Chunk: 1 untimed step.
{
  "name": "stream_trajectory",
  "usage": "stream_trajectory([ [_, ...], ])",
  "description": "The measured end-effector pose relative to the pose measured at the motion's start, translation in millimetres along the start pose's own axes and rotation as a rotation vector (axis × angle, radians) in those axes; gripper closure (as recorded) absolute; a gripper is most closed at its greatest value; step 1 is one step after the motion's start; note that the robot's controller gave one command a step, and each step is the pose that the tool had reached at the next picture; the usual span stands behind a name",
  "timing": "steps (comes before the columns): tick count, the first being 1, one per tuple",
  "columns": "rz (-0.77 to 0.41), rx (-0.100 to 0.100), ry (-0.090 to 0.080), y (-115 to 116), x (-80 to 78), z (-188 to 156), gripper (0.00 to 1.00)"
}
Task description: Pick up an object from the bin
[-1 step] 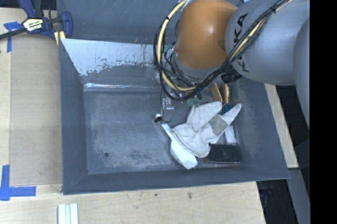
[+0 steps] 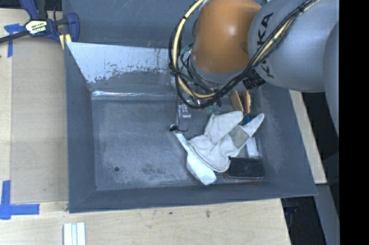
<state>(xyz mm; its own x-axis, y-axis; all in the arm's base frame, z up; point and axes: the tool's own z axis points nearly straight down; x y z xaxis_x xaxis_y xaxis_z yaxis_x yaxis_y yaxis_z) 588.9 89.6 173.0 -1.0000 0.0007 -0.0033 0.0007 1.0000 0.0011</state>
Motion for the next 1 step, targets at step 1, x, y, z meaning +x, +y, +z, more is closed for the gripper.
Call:
stream_trajectory([
  [1,-0.184,-0.001,-0.002,-40.9,0.5,20.7,0.00],
])
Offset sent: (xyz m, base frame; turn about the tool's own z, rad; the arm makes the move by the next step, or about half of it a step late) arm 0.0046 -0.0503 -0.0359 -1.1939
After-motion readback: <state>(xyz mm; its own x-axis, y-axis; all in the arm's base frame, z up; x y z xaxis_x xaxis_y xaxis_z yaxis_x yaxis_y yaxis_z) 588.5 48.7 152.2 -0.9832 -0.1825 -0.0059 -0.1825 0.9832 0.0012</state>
